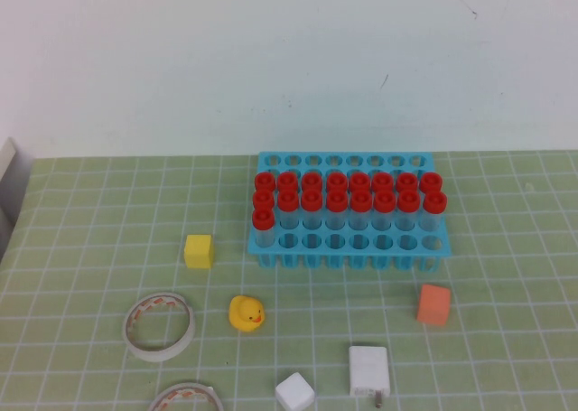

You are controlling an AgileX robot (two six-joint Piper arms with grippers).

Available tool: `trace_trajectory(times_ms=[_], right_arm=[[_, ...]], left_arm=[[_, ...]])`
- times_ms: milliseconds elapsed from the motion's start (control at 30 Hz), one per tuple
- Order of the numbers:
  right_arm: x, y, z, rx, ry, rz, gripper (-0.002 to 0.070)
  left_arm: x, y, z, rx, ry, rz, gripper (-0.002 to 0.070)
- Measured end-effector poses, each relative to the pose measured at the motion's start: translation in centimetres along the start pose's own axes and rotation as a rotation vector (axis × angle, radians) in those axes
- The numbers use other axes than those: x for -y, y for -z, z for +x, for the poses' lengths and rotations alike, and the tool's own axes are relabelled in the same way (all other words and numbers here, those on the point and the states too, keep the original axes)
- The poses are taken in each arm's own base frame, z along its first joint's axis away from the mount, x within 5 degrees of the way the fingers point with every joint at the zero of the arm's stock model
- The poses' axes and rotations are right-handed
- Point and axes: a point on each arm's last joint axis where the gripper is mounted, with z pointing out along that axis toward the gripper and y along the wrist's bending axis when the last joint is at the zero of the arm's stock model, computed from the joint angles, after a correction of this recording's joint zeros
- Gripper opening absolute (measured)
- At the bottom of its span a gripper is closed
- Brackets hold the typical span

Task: Place the test tubes

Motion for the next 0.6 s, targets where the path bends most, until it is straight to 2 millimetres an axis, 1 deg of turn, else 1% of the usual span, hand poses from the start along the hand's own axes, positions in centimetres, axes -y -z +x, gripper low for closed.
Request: trace_trajectory(times_ms=[433, 600], right_arm=[[0.00, 0.00, 0.00, 0.000, 0.000, 0.000, -0.0001], [0.00, 0.00, 0.00, 0.000, 0.000, 0.000, -0.0001]], left_arm=[[0.02, 0.03, 0.10, -0.012, -0.003, 0.001, 0.0000], [-0.43, 0.48, 0.30, -0.047, -0.059, -0.091, 0.0000]])
